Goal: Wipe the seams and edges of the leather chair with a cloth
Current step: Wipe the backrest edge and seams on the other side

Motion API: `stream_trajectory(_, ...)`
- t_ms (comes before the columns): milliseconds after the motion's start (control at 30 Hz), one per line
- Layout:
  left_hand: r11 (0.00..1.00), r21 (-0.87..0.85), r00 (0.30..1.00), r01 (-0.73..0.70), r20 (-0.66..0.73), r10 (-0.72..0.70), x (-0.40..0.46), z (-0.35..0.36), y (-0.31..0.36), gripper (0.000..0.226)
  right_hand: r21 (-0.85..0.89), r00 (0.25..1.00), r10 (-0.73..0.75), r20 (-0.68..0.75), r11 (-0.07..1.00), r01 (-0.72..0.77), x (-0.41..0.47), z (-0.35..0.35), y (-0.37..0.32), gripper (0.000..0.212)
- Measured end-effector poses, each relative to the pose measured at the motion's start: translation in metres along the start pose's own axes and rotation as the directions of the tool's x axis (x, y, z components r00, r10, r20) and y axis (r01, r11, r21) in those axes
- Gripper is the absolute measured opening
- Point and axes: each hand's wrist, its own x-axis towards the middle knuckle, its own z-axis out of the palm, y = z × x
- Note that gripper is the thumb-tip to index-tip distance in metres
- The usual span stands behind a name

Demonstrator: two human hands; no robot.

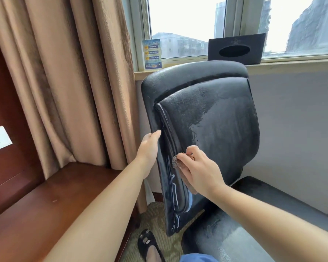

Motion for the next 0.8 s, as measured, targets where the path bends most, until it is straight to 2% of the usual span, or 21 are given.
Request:
stream_trajectory(100, 1.000, -0.008, 1.000, 0.018, -0.024, -0.019, -0.002, 0.005, 0.001, 0.022, 0.039, 0.998, 0.064, -0.007, 0.997, -0.064, 0.008, -0.006, -0.005, 0.026)
stream_trajectory(167, 1.000, -0.001, 0.999, 0.013, -0.029, -0.013, -0.004, 0.005, 0.003, 0.021, 0.092, 0.987, 0.161, -0.011, 0.983, -0.159, 0.015, -0.012, -0.010, 0.013)
stream_trajectory(267, 1.000, 0.008, 1.000, -0.006, -0.014, 0.006, -0.008, 0.003, 0.000, 0.028, 0.137, 0.969, 0.246, 0.022, 0.959, -0.247, 0.011, -0.016, -0.019, 0.016)
stream_trajectory(333, 1.000, 0.013, 1.000, -0.002, -0.005, 0.002, -0.013, 0.002, -0.004, 0.040, 0.173, 0.959, 0.281, 0.021, 0.944, -0.281, 0.005, -0.020, -0.027, 0.019)
stream_trajectory(400, 0.999, 0.049, 1.000, -0.003, -0.007, 0.003, -0.017, 0.000, -0.008, 0.067, 0.221, 0.946, 0.323, 0.025, 0.921, -0.320, 0.000, -0.024, -0.034, 0.020)
stream_trajectory(467, 0.995, 0.095, 0.999, -0.017, -0.050, 0.022, -0.023, 0.000, -0.011, 0.087, 0.263, 0.934, 0.356, 0.012, 0.900, -0.347, -0.006, -0.029, -0.042, 0.021)
stream_trajectory(500, 0.991, 0.127, 0.995, -0.037, -0.091, 0.049, -0.028, 0.002, -0.011, 0.089, 0.286, 0.925, 0.379, 0.011, 0.886, -0.366, -0.009, -0.031, -0.047, 0.022)
stream_trajectory(633, 0.959, 0.258, 0.953, -0.118, -0.241, 0.182, -0.054, 0.003, -0.013, 0.080, 0.414, 0.872, 0.484, 0.069, 0.781, -0.467, -0.023, -0.044, -0.068, 0.026)
stream_trajectory(733, 0.959, 0.246, 0.945, -0.143, -0.254, 0.206, -0.079, 0.002, -0.013, 0.072, 0.475, 0.855, 0.514, 0.070, 0.737, -0.481, -0.036, -0.052, -0.077, 0.026)
stream_trajectory(800, 0.966, 0.206, 0.947, -0.157, -0.247, 0.207, -0.091, 0.004, -0.018, 0.054, 0.500, 0.840, 0.539, 0.065, 0.711, -0.495, -0.044, -0.057, -0.082, 0.026)
